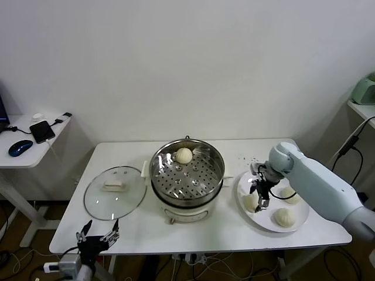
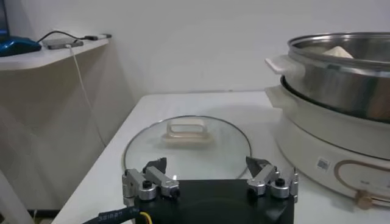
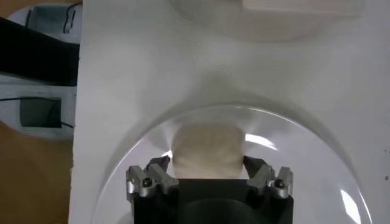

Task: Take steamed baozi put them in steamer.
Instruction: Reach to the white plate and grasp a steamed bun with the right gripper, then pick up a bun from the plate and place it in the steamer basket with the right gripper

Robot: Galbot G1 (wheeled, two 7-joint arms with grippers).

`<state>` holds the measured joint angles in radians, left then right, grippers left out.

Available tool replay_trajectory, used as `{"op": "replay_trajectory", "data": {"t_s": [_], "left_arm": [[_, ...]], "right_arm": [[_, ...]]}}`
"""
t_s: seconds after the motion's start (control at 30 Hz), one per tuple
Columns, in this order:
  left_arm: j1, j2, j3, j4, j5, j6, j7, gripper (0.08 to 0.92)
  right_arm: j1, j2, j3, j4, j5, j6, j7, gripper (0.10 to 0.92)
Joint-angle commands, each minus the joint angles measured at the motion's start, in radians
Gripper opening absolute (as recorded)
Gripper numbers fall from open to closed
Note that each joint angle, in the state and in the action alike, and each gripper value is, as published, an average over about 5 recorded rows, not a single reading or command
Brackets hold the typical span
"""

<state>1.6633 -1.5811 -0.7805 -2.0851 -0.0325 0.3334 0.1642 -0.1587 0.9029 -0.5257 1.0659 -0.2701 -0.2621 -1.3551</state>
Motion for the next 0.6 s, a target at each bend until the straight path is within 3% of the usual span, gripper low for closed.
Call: {"op": "replay_trajectory", "data": {"t_s": [0.03, 0.2, 0.6], "left_arm": [[-0.004, 0.001, 0.001, 0.012, 0.004, -0.001, 0.0, 0.823], [-0.002, 0.001, 0.001, 0.011, 0.004, -0.003, -0.001, 0.823], [0.011, 0.003, 0.018, -0.025, -0.001, -0.006, -0.004, 0.823]], "right_arm": [[0.005, 0.005, -0.008, -0.017, -0.002, 0.007, -0.003, 0.661], [0.018, -0.014, -0.003, 0.003, 0.019, 0.002, -0.004, 0.542], [0.239, -0.168, -0.114, 0.155, 0.21, -0.057, -0.036, 0.517]]}}
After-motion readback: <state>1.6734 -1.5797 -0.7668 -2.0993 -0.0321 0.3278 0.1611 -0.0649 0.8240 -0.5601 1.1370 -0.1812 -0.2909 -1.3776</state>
